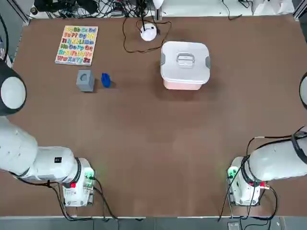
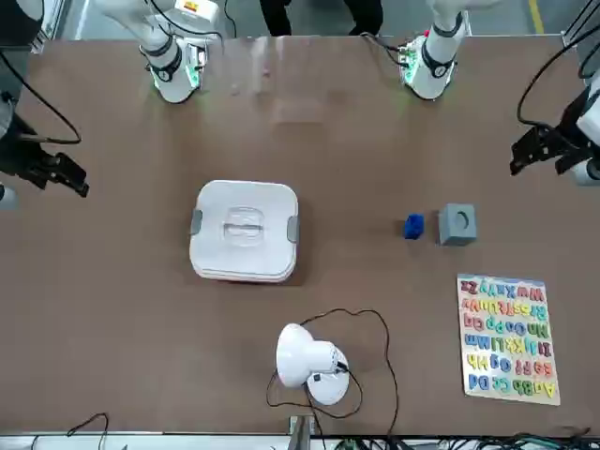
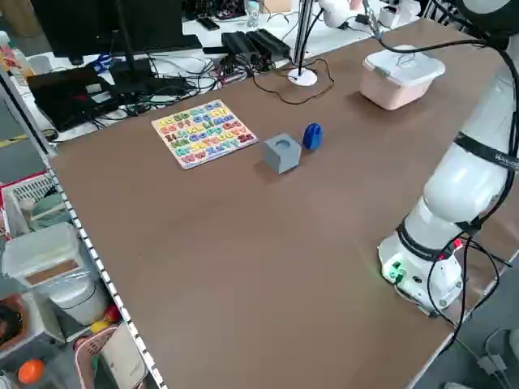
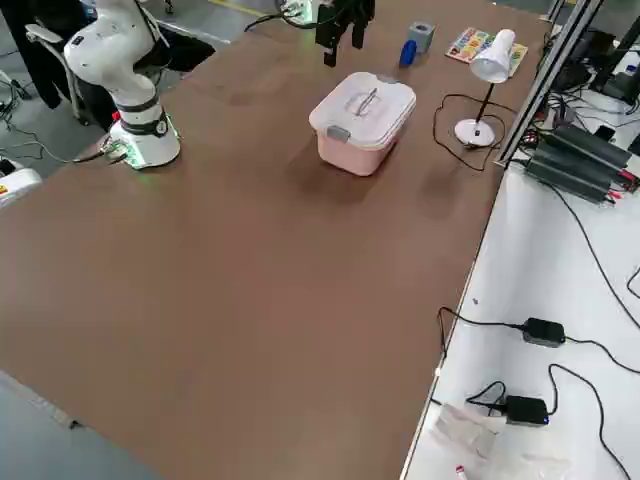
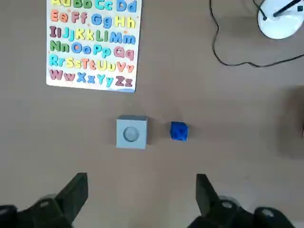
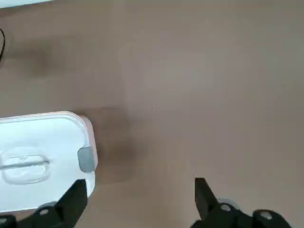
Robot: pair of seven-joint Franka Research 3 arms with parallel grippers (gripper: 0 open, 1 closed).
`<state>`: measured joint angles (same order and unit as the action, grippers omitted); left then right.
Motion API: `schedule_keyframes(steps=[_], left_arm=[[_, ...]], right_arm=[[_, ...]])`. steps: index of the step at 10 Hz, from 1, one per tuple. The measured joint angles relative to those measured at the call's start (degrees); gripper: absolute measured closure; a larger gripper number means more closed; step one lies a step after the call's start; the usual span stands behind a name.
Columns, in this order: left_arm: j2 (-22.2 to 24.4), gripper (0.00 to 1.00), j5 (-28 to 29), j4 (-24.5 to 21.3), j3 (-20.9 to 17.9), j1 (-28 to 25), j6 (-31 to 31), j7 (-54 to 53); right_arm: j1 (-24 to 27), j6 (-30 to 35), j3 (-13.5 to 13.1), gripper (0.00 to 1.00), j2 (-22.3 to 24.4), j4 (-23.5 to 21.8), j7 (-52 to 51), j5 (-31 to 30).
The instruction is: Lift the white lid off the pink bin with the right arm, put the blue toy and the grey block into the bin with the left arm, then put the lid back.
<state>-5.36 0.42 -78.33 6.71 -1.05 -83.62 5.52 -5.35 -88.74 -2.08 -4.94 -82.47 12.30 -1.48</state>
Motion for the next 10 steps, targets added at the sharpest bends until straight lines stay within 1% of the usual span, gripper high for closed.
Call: schedule_keyframes(steps=[5,6,7,8,10], left_arm=[[-0.3,0.00,0.0,-1.6,0.8,0.1,0.5,0.0],[-0.3,0.00,0.1,-2.5,0.8,0.0,0.4,0.0],[-0.3,0.00,0.1,-4.3,0.8,0.0,-0.9,0.0],[-0.1,0.00,0.1,-7.0,0.9,0.0,-4.4,-0.1],[1.3,0.00,0.1,-14.9,1.5,0.2,-13.0,0.1]], right_arm=[[0.0,-0.1,0.0,0.00,0.0,0.0,0.1,0.0],[-0.1,-0.1,0.0,0.00,0.0,0.0,2.3,0.0],[-0.4,-0.1,0.1,0.00,0.0,0.0,7.1,0.1],[-1.5,-0.3,0.3,0.00,-0.1,0.0,12.7,0.1],[-4.0,-1.3,0.6,0.00,-1.0,-0.1,25.8,1.0]])
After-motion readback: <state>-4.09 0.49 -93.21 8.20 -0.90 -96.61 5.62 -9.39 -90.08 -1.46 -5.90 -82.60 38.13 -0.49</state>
